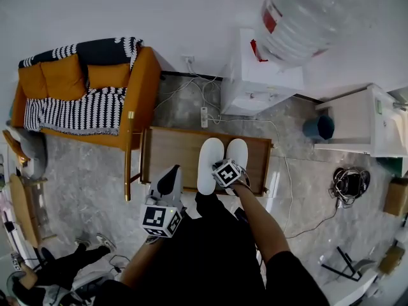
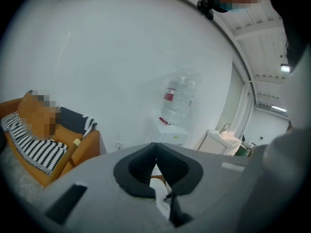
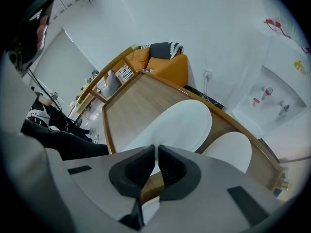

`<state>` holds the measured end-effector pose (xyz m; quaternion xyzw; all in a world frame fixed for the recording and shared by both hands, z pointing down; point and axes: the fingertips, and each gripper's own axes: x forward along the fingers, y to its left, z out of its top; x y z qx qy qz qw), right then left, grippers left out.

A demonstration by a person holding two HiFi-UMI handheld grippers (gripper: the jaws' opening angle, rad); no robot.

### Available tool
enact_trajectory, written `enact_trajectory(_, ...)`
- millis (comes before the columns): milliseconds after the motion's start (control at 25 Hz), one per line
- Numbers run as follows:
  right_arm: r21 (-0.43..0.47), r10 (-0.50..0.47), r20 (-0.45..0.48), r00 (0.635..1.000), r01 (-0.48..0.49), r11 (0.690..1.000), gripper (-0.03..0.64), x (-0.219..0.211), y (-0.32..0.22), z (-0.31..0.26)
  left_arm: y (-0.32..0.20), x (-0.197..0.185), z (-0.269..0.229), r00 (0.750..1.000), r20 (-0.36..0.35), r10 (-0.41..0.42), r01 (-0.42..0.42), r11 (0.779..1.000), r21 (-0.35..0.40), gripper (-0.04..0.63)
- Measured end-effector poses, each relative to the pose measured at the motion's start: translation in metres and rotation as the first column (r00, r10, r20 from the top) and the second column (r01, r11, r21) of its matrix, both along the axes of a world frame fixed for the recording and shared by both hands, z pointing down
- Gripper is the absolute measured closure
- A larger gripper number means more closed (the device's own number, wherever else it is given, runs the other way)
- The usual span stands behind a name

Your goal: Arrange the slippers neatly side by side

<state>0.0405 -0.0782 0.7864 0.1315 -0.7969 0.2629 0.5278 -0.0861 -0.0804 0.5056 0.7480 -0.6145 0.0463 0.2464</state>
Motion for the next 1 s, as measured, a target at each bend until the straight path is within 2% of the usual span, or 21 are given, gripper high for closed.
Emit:
enact_trajectory(120, -0.036, 0.029, -0.020, 0.999, -0.030, 0.999, 0.591, 0.005, 0.002, 0.009, -0.004, 0.001, 0.000, 1.000, 0.002, 0.001, -0.001, 1.000, -0.002, 0.584)
enact_trajectory(680, -0.017, 0.051, -0.018, 0.999, -0.051, 0.999, 0.589, 0.006, -0.015, 0.013, -0.016, 0.003, 0.005, 1.000, 0.001, 0.014, -0.014, 1.000, -0.020, 0.583)
enact_trajectory(800, -0.059, 0.094, -0.028, 0.995, -0.095, 0.994, 0.588, 0.010, -0.007, 0.020, -0.017, 0.004, 0.006, 1.000, -0.003, 0.018, -0.018, 1.000, -0.023, 0.583)
enact_trajectory(920, -0.045, 0.117, -0.037, 0.992, -0.119, 0.992, 0.513, 0.012, -0.010, 0.019, -0.017, 0.004, 0.005, 1.000, -0.005, 0.028, -0.028, 0.999, -0.025, 0.584)
enact_trajectory(1000, -0.039, 0.126, -0.045, 0.991, -0.128, 0.991, 0.501, 0.014, -0.009, 0.018, -0.017, 0.004, 0.006, 0.999, -0.006, 0.042, -0.042, 0.999, -0.025, 0.583)
